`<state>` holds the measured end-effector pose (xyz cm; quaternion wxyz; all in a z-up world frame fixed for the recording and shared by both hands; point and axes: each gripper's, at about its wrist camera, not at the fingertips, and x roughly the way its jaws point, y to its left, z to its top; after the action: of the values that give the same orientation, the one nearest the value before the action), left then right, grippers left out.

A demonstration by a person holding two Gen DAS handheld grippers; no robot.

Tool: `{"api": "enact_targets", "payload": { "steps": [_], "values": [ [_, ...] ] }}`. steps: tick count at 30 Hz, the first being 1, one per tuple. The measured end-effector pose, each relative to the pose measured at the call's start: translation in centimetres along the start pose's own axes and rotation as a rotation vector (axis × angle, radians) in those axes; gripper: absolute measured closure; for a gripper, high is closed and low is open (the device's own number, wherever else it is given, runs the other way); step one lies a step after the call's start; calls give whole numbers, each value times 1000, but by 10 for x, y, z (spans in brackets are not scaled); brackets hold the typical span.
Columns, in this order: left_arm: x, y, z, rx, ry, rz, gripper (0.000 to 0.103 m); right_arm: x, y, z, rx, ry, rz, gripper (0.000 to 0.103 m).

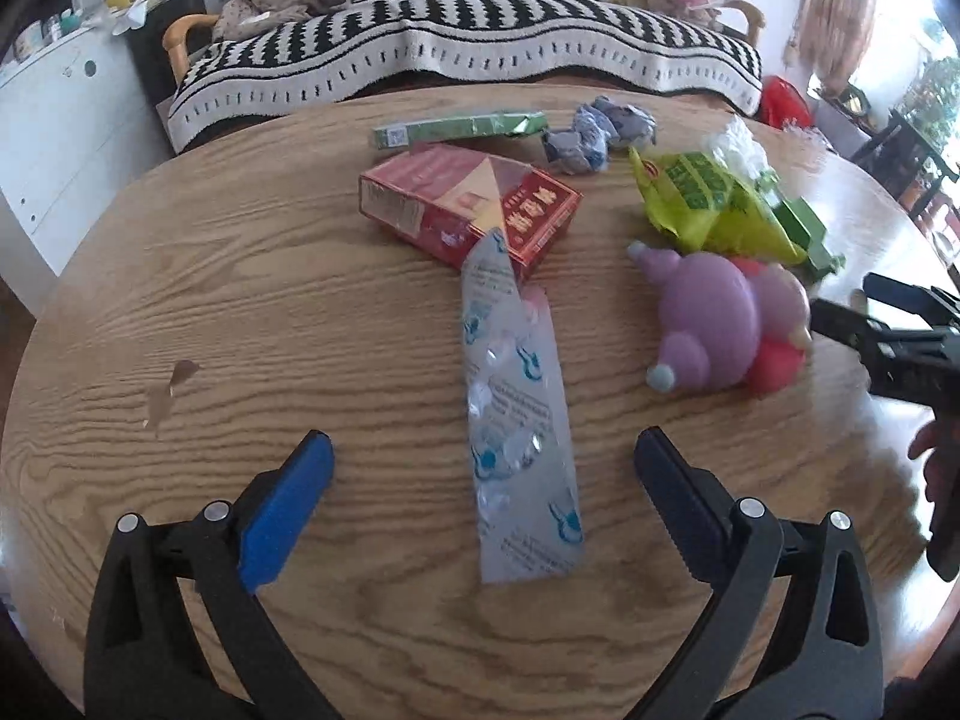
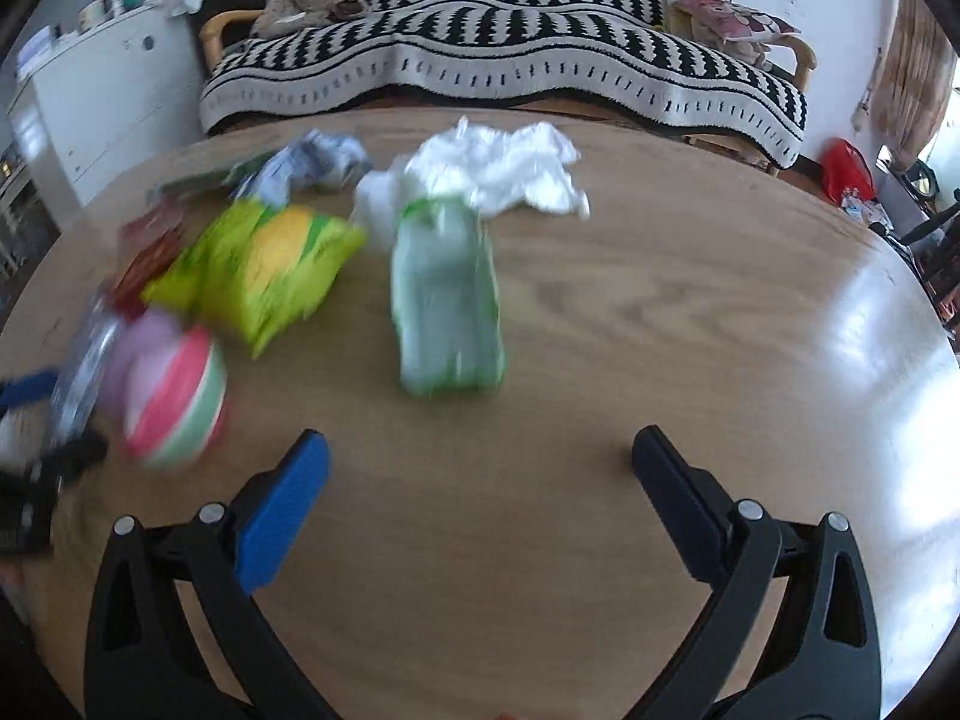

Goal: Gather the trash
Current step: 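Grasp the clear blister pack with the left tool while the right tool grasps the green plastic tray, then carry the blister pack and green tray to the black bin and open both tools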

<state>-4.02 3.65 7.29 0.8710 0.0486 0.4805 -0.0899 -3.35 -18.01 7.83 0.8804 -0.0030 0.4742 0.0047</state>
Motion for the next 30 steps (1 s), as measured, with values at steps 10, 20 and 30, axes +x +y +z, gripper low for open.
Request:
{"api": "enact_targets", "payload": {
  "steps": [10,20,30],
  "values": [
    [2,0,0,-6,-20,12,6,27,12,35,-19,0,16,5],
    [-6,13,9,-46,-20,-52,74,13,23,31,-17,-56,36,70],
    [-13,16,7,-22,-41,-85,74,-19,13,-10,242,-104,115,71]
  ]
}}
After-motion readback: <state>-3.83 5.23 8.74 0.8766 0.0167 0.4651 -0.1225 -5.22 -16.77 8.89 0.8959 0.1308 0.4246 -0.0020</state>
